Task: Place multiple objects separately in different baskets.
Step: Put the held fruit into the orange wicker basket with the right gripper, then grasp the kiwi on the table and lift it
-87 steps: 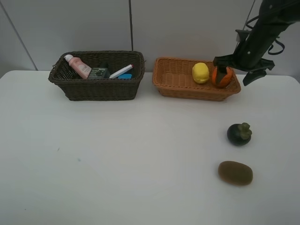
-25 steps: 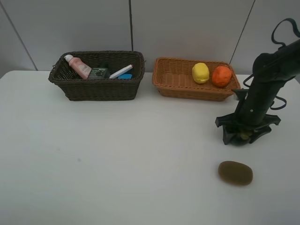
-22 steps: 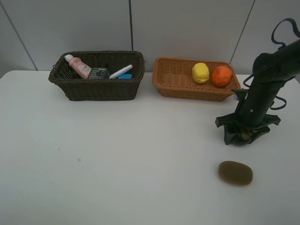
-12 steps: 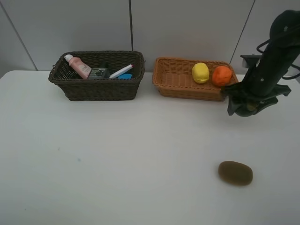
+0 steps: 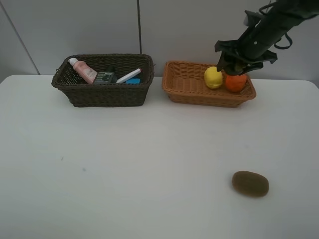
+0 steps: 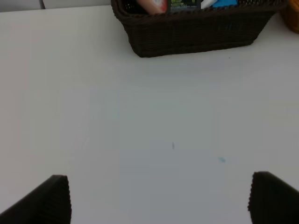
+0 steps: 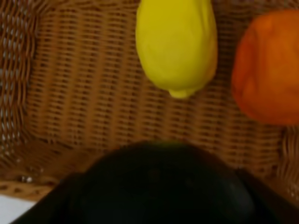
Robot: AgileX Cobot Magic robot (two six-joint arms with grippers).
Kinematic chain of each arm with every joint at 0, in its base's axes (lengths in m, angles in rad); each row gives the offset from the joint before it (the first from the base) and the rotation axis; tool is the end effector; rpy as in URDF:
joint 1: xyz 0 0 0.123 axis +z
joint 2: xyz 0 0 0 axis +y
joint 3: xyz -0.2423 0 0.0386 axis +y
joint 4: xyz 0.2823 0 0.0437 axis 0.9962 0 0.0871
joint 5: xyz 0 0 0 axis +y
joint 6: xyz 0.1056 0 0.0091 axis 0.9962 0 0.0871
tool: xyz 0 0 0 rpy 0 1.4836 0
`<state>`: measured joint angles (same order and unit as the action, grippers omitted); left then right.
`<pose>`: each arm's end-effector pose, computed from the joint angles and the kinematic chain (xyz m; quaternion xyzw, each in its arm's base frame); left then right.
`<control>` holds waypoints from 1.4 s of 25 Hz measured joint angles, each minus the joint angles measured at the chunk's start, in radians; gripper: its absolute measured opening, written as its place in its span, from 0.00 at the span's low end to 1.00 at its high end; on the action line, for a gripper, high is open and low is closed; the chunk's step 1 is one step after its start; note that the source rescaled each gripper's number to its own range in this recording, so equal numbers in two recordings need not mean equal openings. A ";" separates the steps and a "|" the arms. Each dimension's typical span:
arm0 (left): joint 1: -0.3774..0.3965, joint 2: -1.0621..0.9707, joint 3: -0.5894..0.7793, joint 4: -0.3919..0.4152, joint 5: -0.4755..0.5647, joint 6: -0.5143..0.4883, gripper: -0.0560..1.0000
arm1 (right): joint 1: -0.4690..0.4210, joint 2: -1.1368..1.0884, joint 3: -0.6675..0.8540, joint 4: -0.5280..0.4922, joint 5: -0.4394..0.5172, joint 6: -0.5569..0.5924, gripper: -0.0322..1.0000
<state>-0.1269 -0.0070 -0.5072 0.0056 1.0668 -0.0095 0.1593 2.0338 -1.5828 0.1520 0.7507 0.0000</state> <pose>0.0758 -0.0092 0.2891 0.0498 0.8497 -0.0330 0.5240 0.4552 0.0842 0.1444 -0.0350 0.9716 0.0808 0.2198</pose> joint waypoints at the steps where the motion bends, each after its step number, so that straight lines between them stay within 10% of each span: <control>1: 0.000 0.000 0.000 0.000 0.000 0.000 1.00 | 0.000 0.022 -0.012 0.001 -0.006 0.000 0.55; 5: 0.000 0.000 0.000 0.000 0.000 0.000 1.00 | 0.000 0.079 -0.030 -0.015 -0.026 0.000 0.56; 11: 0.000 0.000 0.000 0.000 0.000 0.000 1.00 | 0.000 0.082 -0.033 -0.078 -0.013 0.000 0.96; 27: 0.000 0.000 0.000 0.000 0.000 0.000 1.00 | 0.000 -0.065 -0.040 -0.053 0.435 0.059 0.97; 35: 0.000 0.000 0.000 0.000 0.000 0.000 1.00 | 0.037 -0.285 0.155 -0.076 0.461 0.085 0.97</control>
<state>-0.1269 -0.0070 -0.5072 0.0056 1.0668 -0.0095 0.1959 1.7487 -1.4277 0.0757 1.2121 0.0846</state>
